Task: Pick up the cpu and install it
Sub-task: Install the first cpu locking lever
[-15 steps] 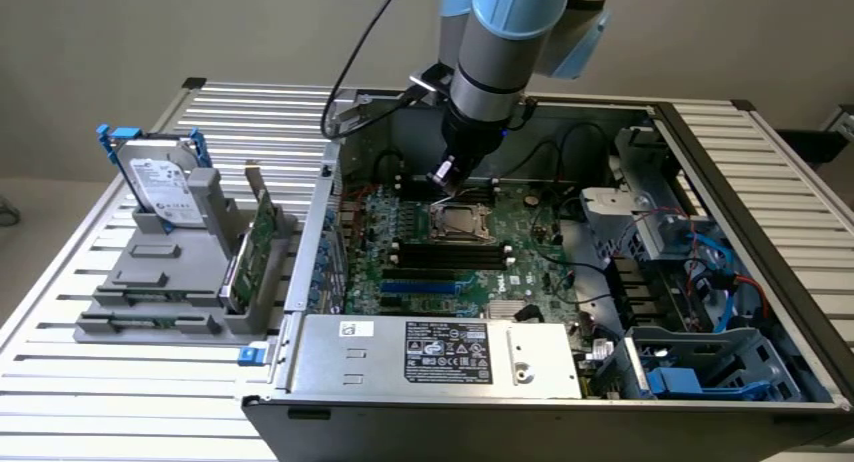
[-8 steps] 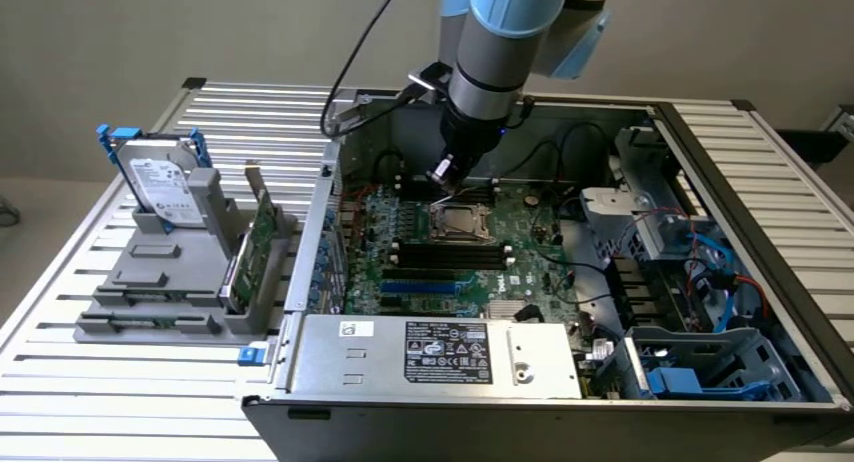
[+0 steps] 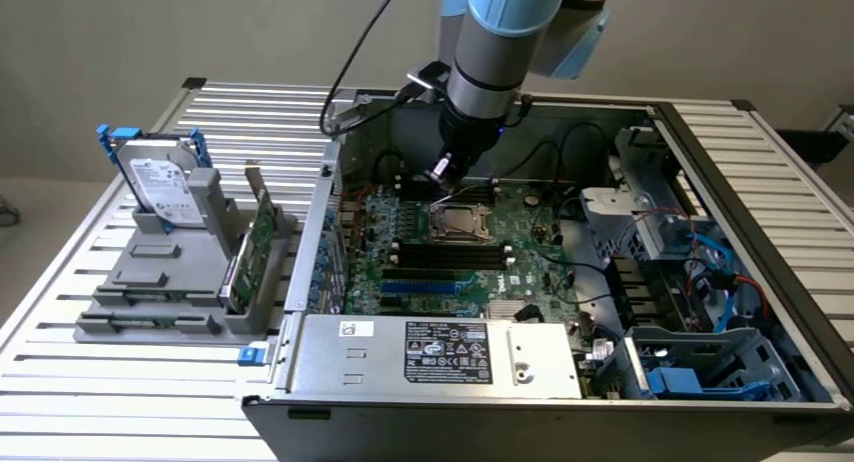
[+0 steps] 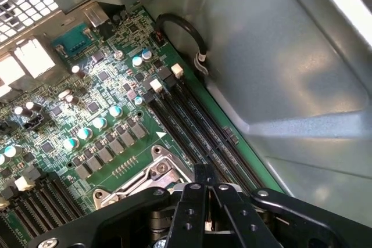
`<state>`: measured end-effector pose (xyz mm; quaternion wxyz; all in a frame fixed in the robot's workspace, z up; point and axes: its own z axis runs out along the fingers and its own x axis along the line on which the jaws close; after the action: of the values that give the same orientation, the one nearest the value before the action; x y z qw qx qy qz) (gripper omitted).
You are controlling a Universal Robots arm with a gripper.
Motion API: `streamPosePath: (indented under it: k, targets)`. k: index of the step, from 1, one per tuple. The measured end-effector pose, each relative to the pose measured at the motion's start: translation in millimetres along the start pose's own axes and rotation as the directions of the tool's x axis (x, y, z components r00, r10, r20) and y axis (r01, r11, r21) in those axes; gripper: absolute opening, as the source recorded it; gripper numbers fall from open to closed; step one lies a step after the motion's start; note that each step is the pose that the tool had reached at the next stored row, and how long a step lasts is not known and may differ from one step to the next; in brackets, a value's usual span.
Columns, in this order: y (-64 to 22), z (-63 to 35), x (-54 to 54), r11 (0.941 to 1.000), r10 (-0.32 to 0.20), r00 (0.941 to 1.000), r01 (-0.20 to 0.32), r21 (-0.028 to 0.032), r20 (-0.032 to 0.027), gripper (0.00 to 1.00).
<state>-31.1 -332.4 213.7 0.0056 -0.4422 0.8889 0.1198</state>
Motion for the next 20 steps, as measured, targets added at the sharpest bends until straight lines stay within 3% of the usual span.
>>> streamPosePath:
  k: [1,5,16,20]
  targets:
    - [0.2,0.0,-0.1,1.0000,0.001,1.0000,-0.001,0.0038,-0.0051,0.11]
    - [1.3,0.4,-1.7,0.9999,0.002,0.9999,-0.002,0.0112,-0.0147,0.11]
    - [6.1,1.8,-7.7,0.9999,0.002,0.9999,-0.002,0.0131,-0.0147,0.11]
    - [11.3,-4.8,-5.6,0.9999,0.002,0.9999,-0.002,0.0131,-0.0148,0.11]
